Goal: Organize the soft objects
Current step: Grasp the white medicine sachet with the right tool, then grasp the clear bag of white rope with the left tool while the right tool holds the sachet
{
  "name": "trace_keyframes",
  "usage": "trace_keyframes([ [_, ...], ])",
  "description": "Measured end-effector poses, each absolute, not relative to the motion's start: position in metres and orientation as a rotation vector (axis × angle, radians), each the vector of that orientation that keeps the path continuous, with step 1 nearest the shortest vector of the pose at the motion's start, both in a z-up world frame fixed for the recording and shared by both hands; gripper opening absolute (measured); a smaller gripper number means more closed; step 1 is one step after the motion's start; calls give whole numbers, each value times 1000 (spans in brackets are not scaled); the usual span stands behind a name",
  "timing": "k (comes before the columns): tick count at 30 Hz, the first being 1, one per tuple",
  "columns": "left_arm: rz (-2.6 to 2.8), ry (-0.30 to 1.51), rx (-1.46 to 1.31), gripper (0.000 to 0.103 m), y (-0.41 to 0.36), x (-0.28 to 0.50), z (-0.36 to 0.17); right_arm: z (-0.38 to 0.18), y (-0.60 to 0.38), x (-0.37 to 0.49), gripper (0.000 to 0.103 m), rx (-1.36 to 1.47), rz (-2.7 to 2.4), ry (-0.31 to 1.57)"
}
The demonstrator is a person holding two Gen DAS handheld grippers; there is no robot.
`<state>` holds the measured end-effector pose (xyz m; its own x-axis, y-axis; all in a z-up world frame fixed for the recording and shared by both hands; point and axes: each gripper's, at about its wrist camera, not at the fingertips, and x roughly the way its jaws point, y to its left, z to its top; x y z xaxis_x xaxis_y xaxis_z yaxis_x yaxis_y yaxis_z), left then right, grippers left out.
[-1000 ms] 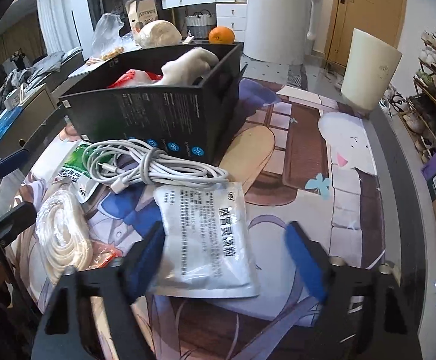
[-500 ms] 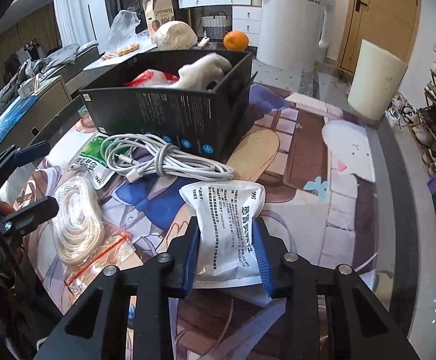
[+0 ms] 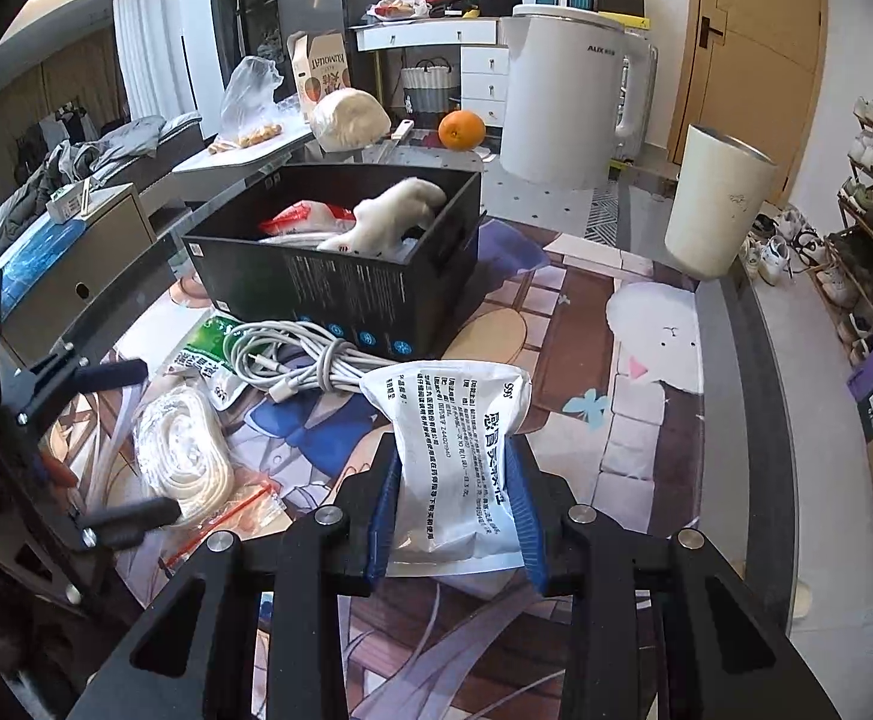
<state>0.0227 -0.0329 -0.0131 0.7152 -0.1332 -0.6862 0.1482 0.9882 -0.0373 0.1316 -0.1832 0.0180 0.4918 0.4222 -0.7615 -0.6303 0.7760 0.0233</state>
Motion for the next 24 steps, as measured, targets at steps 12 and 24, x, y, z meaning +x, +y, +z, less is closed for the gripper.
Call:
trace_keyframes([
  [12,-188,798,58,103,-51,25,-19,19,-183,131,34,-271,652,838],
  [24,-171,836,56,103,-53,32,-27,18,-181,130,34,-271,656,841],
])
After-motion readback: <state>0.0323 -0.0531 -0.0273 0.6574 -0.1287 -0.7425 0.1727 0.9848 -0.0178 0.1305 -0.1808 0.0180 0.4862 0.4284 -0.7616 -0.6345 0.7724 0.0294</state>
